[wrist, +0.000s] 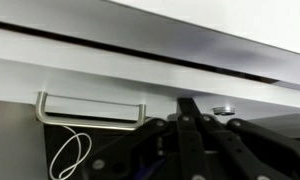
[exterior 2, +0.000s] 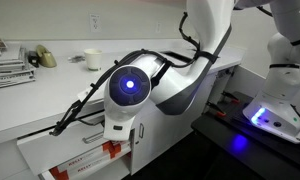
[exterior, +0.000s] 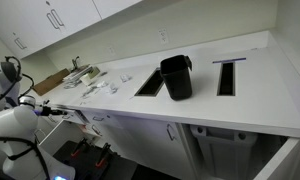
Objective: Close the drawer
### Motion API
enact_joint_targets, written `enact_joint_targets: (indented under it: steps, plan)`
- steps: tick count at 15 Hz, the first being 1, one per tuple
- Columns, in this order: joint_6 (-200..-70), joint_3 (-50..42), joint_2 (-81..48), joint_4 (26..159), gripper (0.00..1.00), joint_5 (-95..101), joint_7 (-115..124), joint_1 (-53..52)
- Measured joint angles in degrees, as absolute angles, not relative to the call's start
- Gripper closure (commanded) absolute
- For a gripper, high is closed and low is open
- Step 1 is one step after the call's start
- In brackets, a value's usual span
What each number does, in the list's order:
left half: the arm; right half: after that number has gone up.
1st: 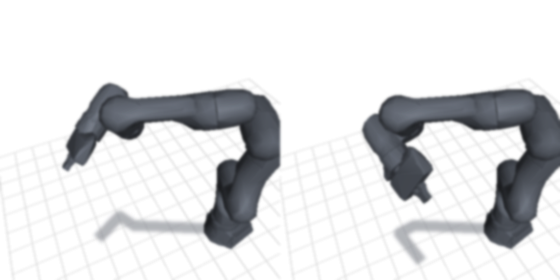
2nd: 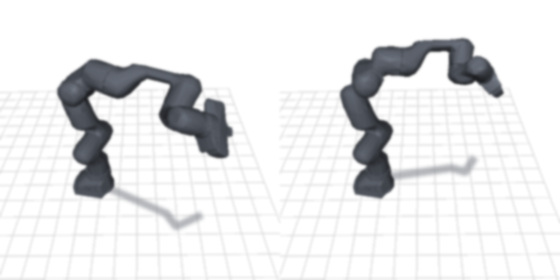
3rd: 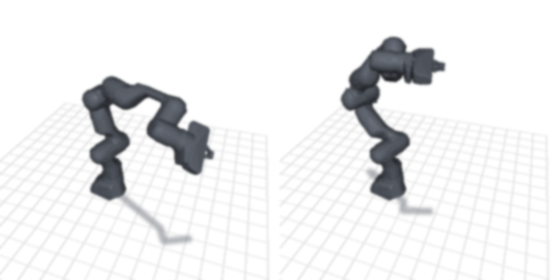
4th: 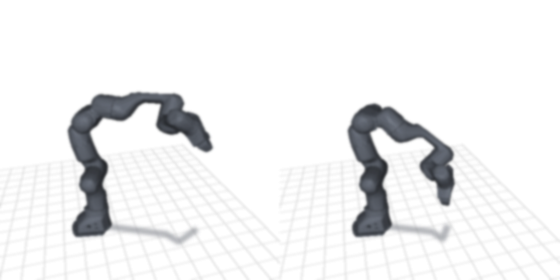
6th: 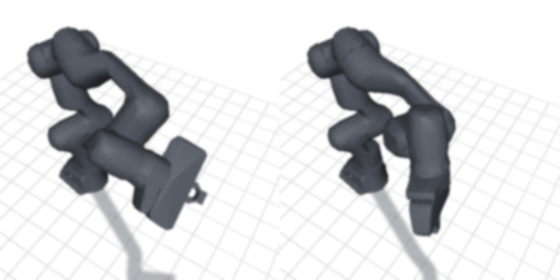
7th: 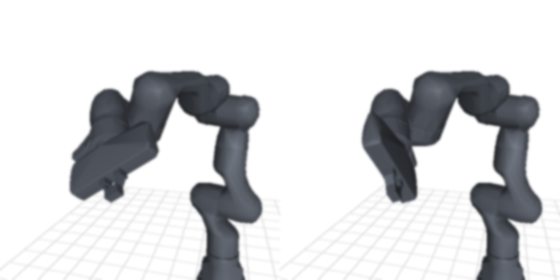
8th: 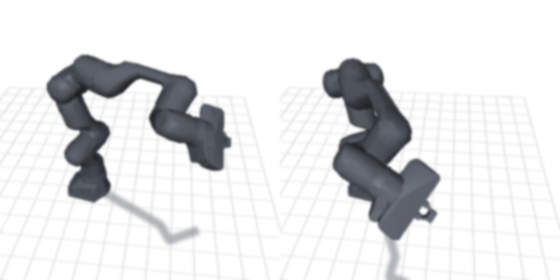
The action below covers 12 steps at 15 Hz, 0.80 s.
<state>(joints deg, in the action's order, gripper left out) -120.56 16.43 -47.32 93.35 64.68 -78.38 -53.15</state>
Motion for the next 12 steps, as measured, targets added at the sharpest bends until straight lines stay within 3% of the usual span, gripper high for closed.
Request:
enact_joint_targets:
  steps: [6,12]
  plan:
    - [-119.9,20.2,-44.8,93.0,1.00,58.8,-73.3,-53.1]
    - [-110.8,24.1,-34.1,94.4,1.00,46.2,-65.4,-53.6]
